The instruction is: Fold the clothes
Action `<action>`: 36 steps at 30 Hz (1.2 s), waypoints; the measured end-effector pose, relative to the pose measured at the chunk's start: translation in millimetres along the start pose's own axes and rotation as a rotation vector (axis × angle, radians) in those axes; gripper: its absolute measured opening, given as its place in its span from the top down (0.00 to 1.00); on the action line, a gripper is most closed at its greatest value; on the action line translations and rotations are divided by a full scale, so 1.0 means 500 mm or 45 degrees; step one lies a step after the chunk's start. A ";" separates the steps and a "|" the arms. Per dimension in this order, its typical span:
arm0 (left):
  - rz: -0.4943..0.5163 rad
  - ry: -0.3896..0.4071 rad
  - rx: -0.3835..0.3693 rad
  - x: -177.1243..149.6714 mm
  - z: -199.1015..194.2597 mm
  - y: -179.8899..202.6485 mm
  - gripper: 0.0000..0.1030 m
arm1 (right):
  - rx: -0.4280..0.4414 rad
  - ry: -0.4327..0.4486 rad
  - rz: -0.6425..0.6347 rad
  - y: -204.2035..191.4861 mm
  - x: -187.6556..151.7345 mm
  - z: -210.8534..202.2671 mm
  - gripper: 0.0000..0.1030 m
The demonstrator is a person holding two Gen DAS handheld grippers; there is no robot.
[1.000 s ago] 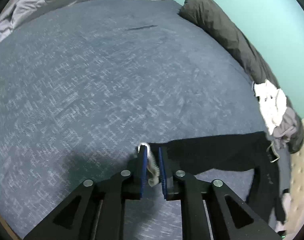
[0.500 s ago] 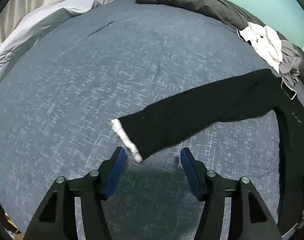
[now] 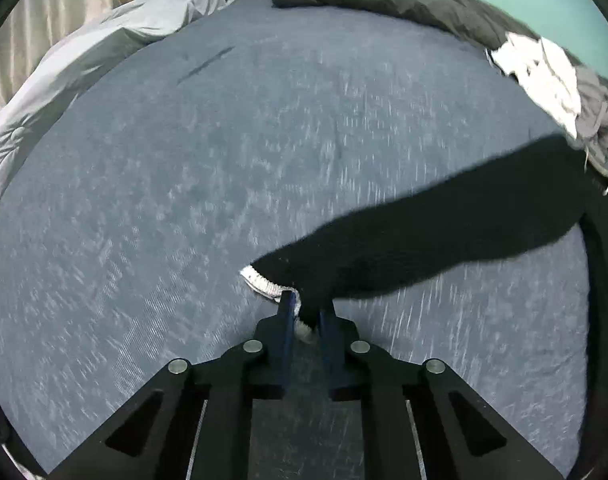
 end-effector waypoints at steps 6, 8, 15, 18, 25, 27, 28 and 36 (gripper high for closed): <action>-0.147 0.039 -0.110 0.077 -0.003 -0.041 0.89 | -0.024 0.007 -0.046 -0.012 -0.002 0.001 0.60; -0.238 0.033 -0.148 0.095 0.013 -0.069 0.89 | -0.033 0.010 -0.064 -0.016 -0.003 0.000 0.60; -0.450 0.084 -0.119 0.119 0.030 -0.147 0.89 | -0.042 0.008 -0.089 -0.024 -0.004 0.006 0.60; -0.490 0.139 -0.197 0.113 0.026 -0.154 0.86 | -0.045 0.004 -0.097 -0.027 -0.005 0.010 0.60; -0.451 0.193 -0.268 0.076 0.008 -0.126 0.49 | -0.046 0.002 -0.106 -0.030 -0.006 0.012 0.60; -0.436 0.210 -0.268 0.062 -0.005 -0.119 0.49 | -0.047 0.002 -0.104 -0.031 -0.006 0.012 0.60; -0.425 0.209 -0.269 0.057 -0.010 -0.116 0.49 | -0.046 0.002 -0.102 -0.031 -0.006 0.011 0.60; -0.349 0.165 -0.196 0.045 -0.011 -0.104 0.49 | -0.048 0.002 -0.090 -0.029 -0.007 0.009 0.60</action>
Point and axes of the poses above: each gripper's, at about its wrist camera, not at the fingertips, and z roughly the way its jaws point, y to its right, x to its top, the point moved 3 cm from there along z, roughly the way its jaws point, and after that the axes turned 10 degrees about -x, right-handed, at the moved point
